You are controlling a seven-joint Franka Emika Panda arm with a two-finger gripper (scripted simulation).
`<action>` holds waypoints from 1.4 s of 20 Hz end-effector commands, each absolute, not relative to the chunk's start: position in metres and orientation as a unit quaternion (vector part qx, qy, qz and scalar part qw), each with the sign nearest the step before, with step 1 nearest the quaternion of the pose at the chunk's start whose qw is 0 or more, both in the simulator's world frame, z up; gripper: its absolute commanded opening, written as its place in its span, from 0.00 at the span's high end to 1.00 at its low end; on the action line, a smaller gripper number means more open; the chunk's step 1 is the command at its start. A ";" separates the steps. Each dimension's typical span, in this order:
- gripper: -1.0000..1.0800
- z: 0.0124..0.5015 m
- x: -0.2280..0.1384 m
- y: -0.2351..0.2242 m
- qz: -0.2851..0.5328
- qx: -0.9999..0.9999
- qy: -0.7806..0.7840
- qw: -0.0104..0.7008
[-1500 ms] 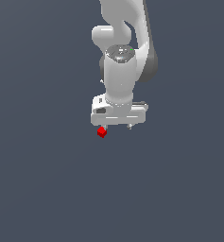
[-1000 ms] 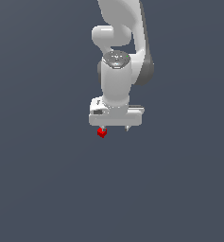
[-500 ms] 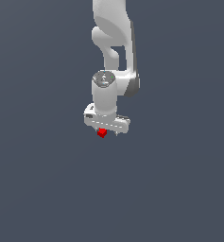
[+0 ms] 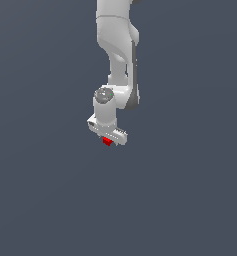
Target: Pick up the red cube and move it to a goal position.
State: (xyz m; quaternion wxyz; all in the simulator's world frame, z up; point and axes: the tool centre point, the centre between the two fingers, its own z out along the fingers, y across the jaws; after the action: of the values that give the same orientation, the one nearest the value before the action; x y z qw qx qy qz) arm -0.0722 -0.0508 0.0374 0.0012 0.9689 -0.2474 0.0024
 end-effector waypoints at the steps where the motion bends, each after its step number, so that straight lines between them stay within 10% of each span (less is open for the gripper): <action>1: 0.04 0.028 -0.078 -0.053 0.001 0.964 -0.264 0.001; 6: 0.04 0.021 -0.083 -0.055 0.000 0.961 -0.276 0.001; 7: 1.00 0.021 -0.083 -0.055 0.000 0.961 -0.276 0.001; 28: 1.00 0.050 -0.068 -0.051 0.001 0.961 -0.276 0.001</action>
State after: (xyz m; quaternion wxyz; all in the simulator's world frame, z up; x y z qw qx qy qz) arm -0.0718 -0.0516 0.0425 0.0010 0.9612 -0.2757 0.0000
